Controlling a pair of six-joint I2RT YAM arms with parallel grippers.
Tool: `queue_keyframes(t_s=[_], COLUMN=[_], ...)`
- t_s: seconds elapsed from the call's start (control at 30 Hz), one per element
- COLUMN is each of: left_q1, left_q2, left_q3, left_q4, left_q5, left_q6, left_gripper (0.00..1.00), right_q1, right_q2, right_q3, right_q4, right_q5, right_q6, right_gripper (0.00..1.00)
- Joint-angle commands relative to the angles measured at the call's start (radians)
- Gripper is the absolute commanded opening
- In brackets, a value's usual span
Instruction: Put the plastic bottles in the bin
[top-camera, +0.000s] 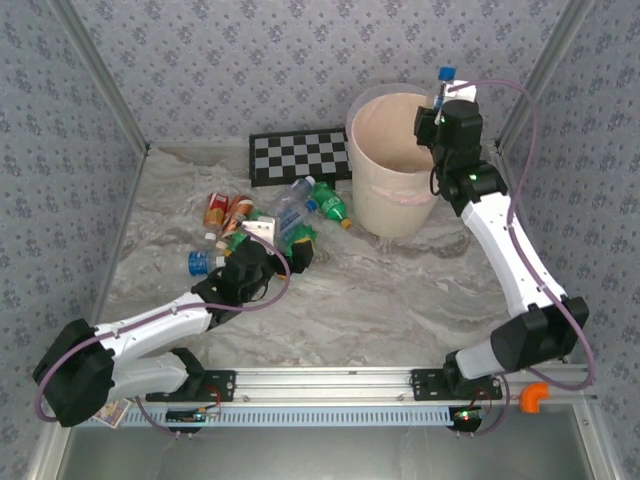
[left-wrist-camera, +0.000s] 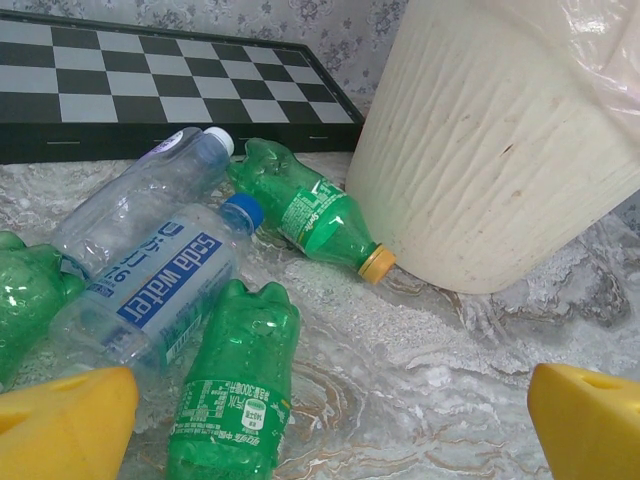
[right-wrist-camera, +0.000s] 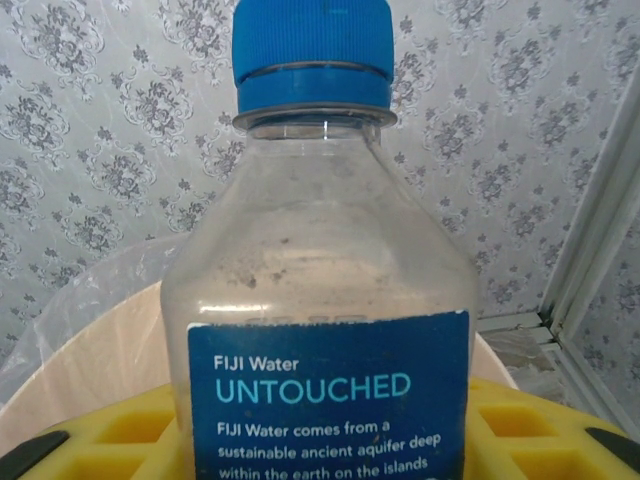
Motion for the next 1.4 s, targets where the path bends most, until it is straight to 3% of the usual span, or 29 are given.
queue_keyframes(t_s=[0.0,0.1,0.13,0.23,0.27,0.47,0.83,1.17,1.37], left_q1=[0.003,0.002,0.002,0.002,0.003,0.002,0.002,0.002,0.002], left_q2=[-0.026,-0.025,-0.025,-0.023,-0.023,-0.015,0.028,0.135,0.168], left_q3=[0.011,0.011,0.011,0.011,0.011,0.012,0.020,0.052,0.084], left_q4=[0.019,0.020,0.020,0.021,0.021,0.023,0.025,0.025,-0.035], left_q5=[0.008,0.008,0.010,0.013,0.011,0.013,0.005,-0.067,-0.100], left_q6=[0.005,0.002,0.002,0.000,0.001,0.001,0.011,0.046,-0.002], left_gripper=[1.00,1.00,1.00,1.00,1.00,1.00,1.00,1.00,1.00], right_q1=[0.000,0.001,0.002,0.010,0.016,0.081,0.217,0.302,0.325], right_q2=[0.036,0.052,0.055,0.056,0.053,-0.019,-0.337,-0.523,-0.583], right_q3=[0.052,0.055,0.055,0.060,0.061,0.009,-0.341,-0.549,-0.702], right_q4=[0.014,0.008,0.002,-0.021,-0.030,-0.063,-0.061,-0.115,-0.037], right_q5=[-0.002,-0.012,-0.018,-0.030,-0.030,-0.010,-0.008,-0.134,-0.216], right_q6=[0.022,0.025,0.027,0.032,0.028,-0.010,0.039,-0.010,-0.013], right_gripper=[0.48,0.49,0.55,0.92,1.00,1.00,1.00,1.00,1.00])
